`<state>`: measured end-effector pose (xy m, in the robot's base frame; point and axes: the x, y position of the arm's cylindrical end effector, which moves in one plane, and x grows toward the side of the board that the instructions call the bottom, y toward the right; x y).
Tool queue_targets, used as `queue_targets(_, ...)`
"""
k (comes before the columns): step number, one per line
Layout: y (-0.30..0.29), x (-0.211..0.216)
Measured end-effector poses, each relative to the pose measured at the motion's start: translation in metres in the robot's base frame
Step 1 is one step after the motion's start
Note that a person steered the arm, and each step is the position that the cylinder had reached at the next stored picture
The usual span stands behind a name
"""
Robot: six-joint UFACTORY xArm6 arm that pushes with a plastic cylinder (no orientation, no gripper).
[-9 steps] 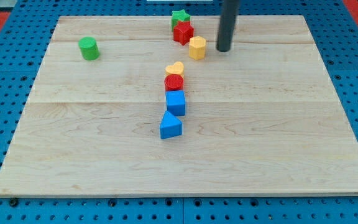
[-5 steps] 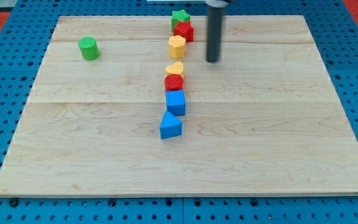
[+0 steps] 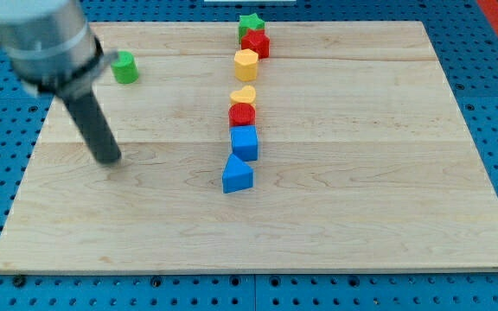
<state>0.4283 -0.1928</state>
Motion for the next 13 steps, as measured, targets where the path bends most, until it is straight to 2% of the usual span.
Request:
queue_targets(1,-0.015,-0.111)
queue_targets(2,-0.019,-0.155)
queue_targets(3,-0.059,-0.155)
queue_targets(4,-0.048,-0.203)
queue_targets(5,0.053,-0.180)
queue_targets(6,0.108,-0.144)
queue_targets(7,0.095,-0.134)
queue_targets(8,0.042,-0.131)
queue_targets(9,0.046,-0.110)
queue_targets(10,0.112,-0.110)
queue_targets(11,0.111,-0.110)
queue_targets(12,0.092,-0.074)
queue_targets(13,0.111,-0.064)
